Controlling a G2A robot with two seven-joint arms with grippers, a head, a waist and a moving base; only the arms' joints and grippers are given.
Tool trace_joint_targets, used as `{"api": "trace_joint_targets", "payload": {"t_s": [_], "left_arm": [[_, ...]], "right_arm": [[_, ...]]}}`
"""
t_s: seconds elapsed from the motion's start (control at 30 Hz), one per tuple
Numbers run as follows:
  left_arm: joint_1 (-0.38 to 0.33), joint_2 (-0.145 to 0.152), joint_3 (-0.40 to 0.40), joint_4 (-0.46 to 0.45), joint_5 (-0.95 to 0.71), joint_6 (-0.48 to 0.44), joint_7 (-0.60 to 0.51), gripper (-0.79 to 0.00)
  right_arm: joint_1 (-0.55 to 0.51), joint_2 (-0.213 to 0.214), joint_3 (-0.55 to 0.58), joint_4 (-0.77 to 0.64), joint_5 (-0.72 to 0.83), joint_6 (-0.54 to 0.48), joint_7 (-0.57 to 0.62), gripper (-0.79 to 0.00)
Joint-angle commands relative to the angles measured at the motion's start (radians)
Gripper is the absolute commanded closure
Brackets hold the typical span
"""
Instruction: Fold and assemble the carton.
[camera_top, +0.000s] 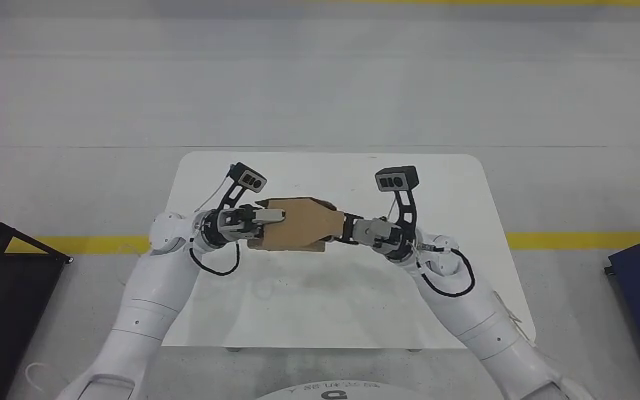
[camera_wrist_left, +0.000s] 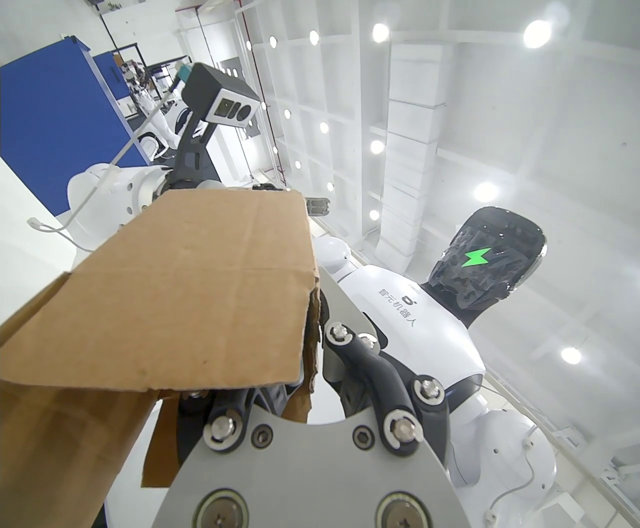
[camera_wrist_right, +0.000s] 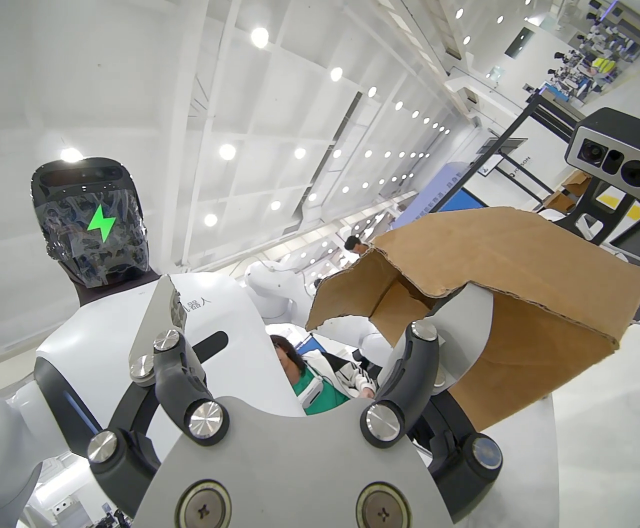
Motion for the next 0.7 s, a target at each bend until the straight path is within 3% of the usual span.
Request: {"api": "trace_joint_targets", "payload": {"t_s": [0.0, 0.67], "left_arm": [[0.001, -0.001, -0.002, -0.002, 0.002, 0.0, 0.0, 0.0], [0.008, -0.01, -0.016, -0.009, 0.019, 0.0, 0.0, 0.0]], "right_arm": [[-0.002, 0.0, 0.001, -0.001, -0.008, -0.001, -0.001, -0.785], [-0.079, 0.008, 0.132, -0.092, 0.12, 0.052, 0.052, -0.785]]}}
